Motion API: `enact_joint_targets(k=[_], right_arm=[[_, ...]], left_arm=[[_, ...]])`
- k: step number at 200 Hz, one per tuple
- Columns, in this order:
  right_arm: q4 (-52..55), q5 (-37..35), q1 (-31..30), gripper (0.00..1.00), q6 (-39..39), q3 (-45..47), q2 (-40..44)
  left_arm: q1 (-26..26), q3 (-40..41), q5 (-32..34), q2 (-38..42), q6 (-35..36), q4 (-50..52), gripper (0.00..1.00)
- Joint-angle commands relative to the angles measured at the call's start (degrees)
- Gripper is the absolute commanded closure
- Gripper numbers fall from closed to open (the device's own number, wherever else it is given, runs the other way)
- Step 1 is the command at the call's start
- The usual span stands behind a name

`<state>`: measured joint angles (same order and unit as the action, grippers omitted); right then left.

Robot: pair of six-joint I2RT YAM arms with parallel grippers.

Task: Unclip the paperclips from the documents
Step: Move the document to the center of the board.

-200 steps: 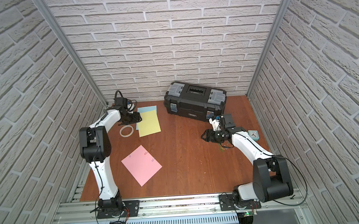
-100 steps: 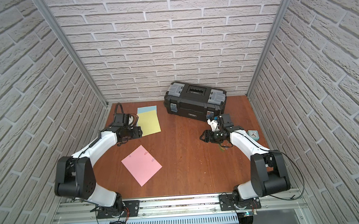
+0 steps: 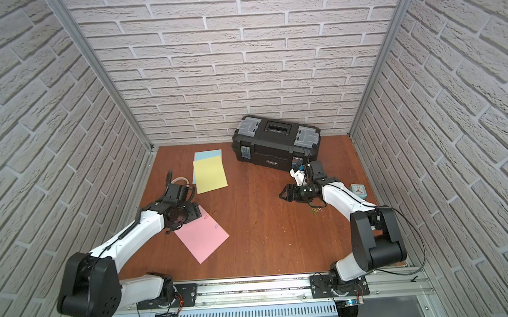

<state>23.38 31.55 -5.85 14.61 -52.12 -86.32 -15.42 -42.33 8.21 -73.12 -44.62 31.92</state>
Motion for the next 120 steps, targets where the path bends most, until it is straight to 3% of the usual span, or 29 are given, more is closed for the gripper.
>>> enact_joint_targets(k=[1,79,120], right_arm=[[-1.58,0.86,-0.40,0.32,-0.44,-1.01,0.41],[-1.47,1.05,-0.46,0.31,-1.30,-0.92,0.72],[-1.67,1.29,-0.48,0.31,-1.30,-1.22,0.70]], left_arm=[[0.80,1.89,2.24,-0.26,-6.72,2.02,0.15],[6.49,7.75,-0.71,3.92,-12.41,-0.65,0.14],[7.07,8.84,-3.86,0.70,-11.08,-4.21,0.14]])
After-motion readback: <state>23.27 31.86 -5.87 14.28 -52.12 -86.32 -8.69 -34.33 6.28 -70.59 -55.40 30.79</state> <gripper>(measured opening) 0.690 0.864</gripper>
